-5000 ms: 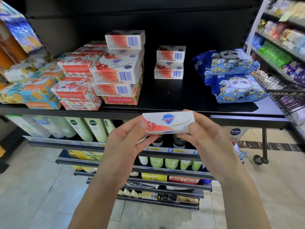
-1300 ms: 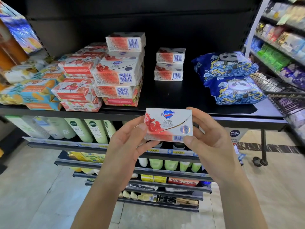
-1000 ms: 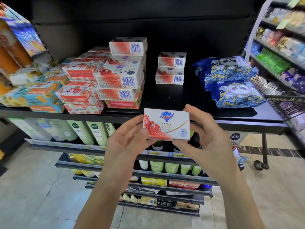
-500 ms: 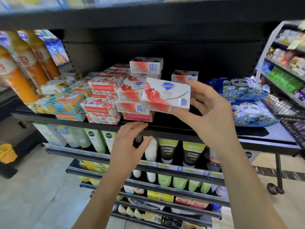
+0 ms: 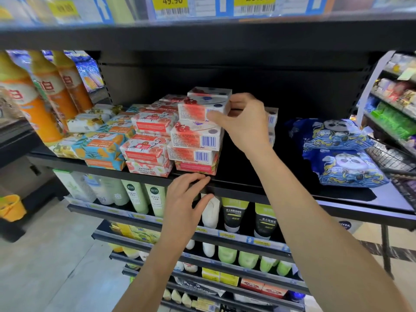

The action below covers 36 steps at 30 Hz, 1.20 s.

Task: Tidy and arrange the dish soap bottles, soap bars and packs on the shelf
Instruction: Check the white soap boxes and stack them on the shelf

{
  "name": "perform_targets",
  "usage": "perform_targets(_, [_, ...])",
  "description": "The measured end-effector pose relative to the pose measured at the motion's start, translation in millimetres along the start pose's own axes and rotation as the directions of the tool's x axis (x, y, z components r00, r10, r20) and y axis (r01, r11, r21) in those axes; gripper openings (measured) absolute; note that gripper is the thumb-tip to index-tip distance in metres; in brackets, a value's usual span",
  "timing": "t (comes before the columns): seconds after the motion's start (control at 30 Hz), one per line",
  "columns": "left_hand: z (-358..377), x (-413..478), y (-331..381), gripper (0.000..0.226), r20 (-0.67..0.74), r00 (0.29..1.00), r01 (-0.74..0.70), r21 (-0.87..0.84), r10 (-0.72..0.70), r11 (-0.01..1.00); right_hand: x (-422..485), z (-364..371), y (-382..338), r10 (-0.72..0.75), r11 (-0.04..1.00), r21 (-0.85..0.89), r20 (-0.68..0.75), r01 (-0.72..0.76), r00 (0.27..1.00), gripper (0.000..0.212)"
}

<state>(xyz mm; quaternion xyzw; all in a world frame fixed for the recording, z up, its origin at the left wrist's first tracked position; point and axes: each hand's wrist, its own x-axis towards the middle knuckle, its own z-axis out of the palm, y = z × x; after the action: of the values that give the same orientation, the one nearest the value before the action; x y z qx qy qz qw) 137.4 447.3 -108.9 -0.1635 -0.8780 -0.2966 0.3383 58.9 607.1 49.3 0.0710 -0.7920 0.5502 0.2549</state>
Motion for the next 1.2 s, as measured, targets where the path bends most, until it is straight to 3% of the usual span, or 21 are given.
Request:
perform_targets(0.17, [1.3,-1.7,-0.5,0.039,-0.001,1.000,0.002,-0.009,-0.002,1.000,-2.6,-4.4,5.4,-0.021,0.999,-0.025,0.031,0.021,0.999,0.046])
perform_targets(0.3, [1.7,-2.5,0.4,0.038,-0.005,1.000,0.004,-0.030,-0.004,1.000,-10.5,-26.9,26.0,0.027,0.998,-0.057,-0.053,-0.030,0.998,0.061])
perform_targets(0.37, [1.7,-2.7,1.3,0.038,-0.006,1.000,0.008,-0.040,-0.008,0.999,-14.1,-40.3,39.9,0.058,0.996,-0.068,-0.073,-0.063,0.996,0.050])
perform_targets(0.5, [2.3,-4.2,3.8,0.038,-0.007,1.000,0.027,-0.057,-0.028,0.998,-15.7,-57.5,63.8,0.131,0.986,-0.101,0.021,-0.129,0.991,0.032])
perform_targets(0.6, [2.1,-5.4,5.9,0.038,-0.015,0.999,0.033,-0.070,-0.034,0.997,-13.4,-59.8,79.4,0.152,0.983,-0.115,0.073,-0.144,0.986,0.045])
perform_targets(0.77, [2.2,-6.4,8.2,0.038,-0.018,0.999,0.039,-0.079,-0.040,0.996,-8.0,-59.5,94.6,0.143,0.979,-0.154,0.043,-0.135,0.989,0.064])
perform_targets(1.07, [1.0,-6.3,9.3,0.037,-0.009,0.998,0.062,-0.078,-0.063,0.995,0.9,-57.3,105.2,0.226,0.948,-0.231,0.013,-0.217,0.974,0.046])
perform_targets(1.2, [0.1,-6.1,10.3,0.039,-0.005,0.998,0.056,-0.083,-0.057,0.995,-11.7,-61.5,91.3,0.175,0.953,-0.250,-0.014,-0.173,0.984,0.055])
